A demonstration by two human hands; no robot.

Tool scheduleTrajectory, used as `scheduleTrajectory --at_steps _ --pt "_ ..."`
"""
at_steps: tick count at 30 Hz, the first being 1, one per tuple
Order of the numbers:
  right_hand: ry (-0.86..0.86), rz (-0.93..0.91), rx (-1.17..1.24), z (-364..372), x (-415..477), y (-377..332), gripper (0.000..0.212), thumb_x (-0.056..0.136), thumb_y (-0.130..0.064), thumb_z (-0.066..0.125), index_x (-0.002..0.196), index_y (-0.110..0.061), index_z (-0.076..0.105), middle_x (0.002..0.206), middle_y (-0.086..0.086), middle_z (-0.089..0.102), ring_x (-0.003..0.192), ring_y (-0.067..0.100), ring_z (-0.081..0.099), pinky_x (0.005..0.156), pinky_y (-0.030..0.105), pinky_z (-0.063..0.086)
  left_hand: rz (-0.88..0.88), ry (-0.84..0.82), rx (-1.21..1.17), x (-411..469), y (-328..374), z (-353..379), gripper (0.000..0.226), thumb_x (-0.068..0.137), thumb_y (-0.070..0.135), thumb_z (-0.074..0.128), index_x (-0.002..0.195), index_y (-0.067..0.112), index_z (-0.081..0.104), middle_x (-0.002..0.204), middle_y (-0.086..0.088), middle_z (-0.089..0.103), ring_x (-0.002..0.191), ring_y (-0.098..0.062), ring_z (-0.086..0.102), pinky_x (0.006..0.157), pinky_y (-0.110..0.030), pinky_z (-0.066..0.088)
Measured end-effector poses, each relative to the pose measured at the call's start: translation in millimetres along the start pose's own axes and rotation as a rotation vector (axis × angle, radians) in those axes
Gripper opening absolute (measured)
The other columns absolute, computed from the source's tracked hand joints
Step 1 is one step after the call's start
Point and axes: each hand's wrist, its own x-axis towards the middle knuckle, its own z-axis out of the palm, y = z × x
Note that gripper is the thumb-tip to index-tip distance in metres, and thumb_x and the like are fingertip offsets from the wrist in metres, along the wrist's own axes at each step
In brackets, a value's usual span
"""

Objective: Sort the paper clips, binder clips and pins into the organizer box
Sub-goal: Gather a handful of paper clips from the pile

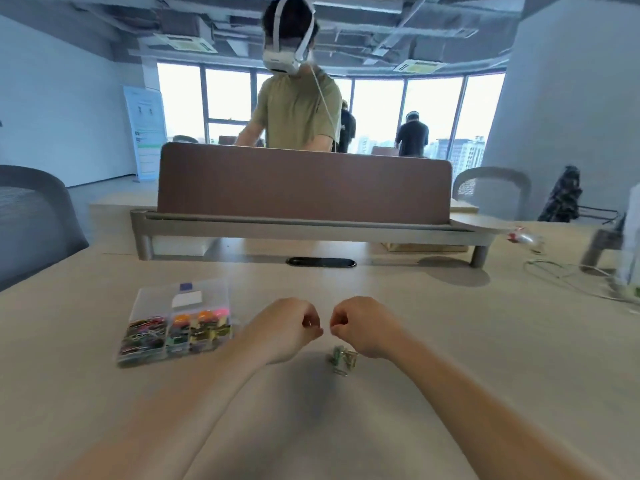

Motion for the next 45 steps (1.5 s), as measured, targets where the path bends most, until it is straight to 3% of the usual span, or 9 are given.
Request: scheduleTrajectory --at_steps 7,8,10,14,17,20,24,32,45 --pt "-0.164 0.092 -0.091 9.5 -26.8 62.0 0.028 0.084 -0.033 0.071 0.109 -0.021 0.071 0.106 0.001 0.069 0.099 0.024 0.063 0.083 0.028 0.052 -0.028 -0.211 0.152 20.2 31.5 47.7 0.064 0.079 0.043 0.072 0.134 0.018 0.053 0.134 -0.005 0.051 0.119 -0.023 0.054 0.094 -0.032 0.046" --pt "-0.162 0.087 -0.109 13.0 -27.8 64.0 0.01 0.082 -0.029 0.071 0.09 -0.023 0.07 0.089 0.001 0.067 0.09 0.026 0.061 0.07 0.026 0.05 -0.031 -0.244 0.192 22.0 31.9 50.6 0.058 0.078 0.041 0.073 0.127 0.015 0.056 0.131 -0.009 0.053 0.118 -0.026 0.055 0.09 -0.032 0.046" --pt "-0.136 0.077 -0.115 20.6 -25.9 65.5 0.031 0.08 -0.025 0.069 0.058 -0.02 0.047 0.061 0.0 0.047 0.074 0.024 0.051 0.05 0.022 0.034 -0.026 -0.26 0.235 25.1 30.2 54.2 0.034 0.075 0.039 0.074 0.095 0.015 0.06 0.111 -0.011 0.058 0.099 -0.029 0.061 0.072 -0.031 0.044" --pt "-0.122 0.01 -0.075 25.4 -19.6 60.5 0.041 0.08 -0.031 0.066 0.054 -0.014 0.039 0.058 0.003 0.039 0.065 0.025 0.045 0.047 0.023 0.027 -0.033 -0.233 0.183 30.1 25.4 55.1 0.02 0.073 0.031 0.071 0.072 0.015 0.059 0.073 -0.007 0.055 0.067 -0.023 0.053 0.056 -0.029 0.035" --pt "-0.068 0.009 0.013 30.6 -11.2 58.9 0.037 0.078 -0.029 0.067 0.056 -0.01 0.044 0.057 0.004 0.041 0.06 0.025 0.043 0.045 0.026 0.027 -0.027 -0.209 0.145 35.6 22.1 55.2 0.013 0.075 0.028 0.071 0.079 0.016 0.066 0.072 -0.002 0.057 0.069 -0.02 0.053 0.058 -0.026 0.033" --pt "-0.081 -0.011 0.015 30.6 -3.0 54.1 0.016 0.081 -0.027 0.066 0.074 -0.013 0.066 0.074 0.01 0.062 0.072 0.028 0.059 0.05 0.027 0.035 -0.029 -0.201 0.078 40.6 18.0 57.2 0.021 0.077 0.026 0.072 0.097 0.023 0.072 0.081 0.007 0.063 0.08 -0.016 0.061 0.063 -0.021 0.037" --pt "-0.062 -0.008 0.043 30.1 4.3 53.4 0.023 0.084 -0.025 0.068 0.104 -0.017 0.075 0.102 0.007 0.072 0.095 0.025 0.066 0.069 0.023 0.042 -0.053 -0.173 0.042 46.3 13.2 61.2 0.025 0.08 0.023 0.071 0.105 0.024 0.07 0.097 0.004 0.069 0.088 -0.015 0.062 0.069 -0.021 0.041" --pt "-0.073 0.015 0.02 30.9 7.9 58.0 0.014 0.084 -0.018 0.066 0.095 -0.017 0.074 0.099 0.006 0.072 0.094 0.026 0.067 0.074 0.029 0.051 0.003 -0.127 0.059 52.0 15.7 66.7 0.009 0.082 0.019 0.067 0.09 0.023 0.07 0.094 0.001 0.067 0.089 -0.02 0.062 0.069 -0.025 0.045" --pt "-0.053 0.007 -0.072 25.1 1.0 73.3 0.008 0.086 -0.018 0.064 0.092 -0.02 0.069 0.104 0.004 0.068 0.097 0.025 0.064 0.075 0.029 0.049 0.047 -0.156 0.134 50.4 15.7 65.4 0.015 0.085 0.017 0.063 0.098 0.018 0.069 0.1 -0.003 0.066 0.094 -0.023 0.061 0.079 -0.032 0.051"
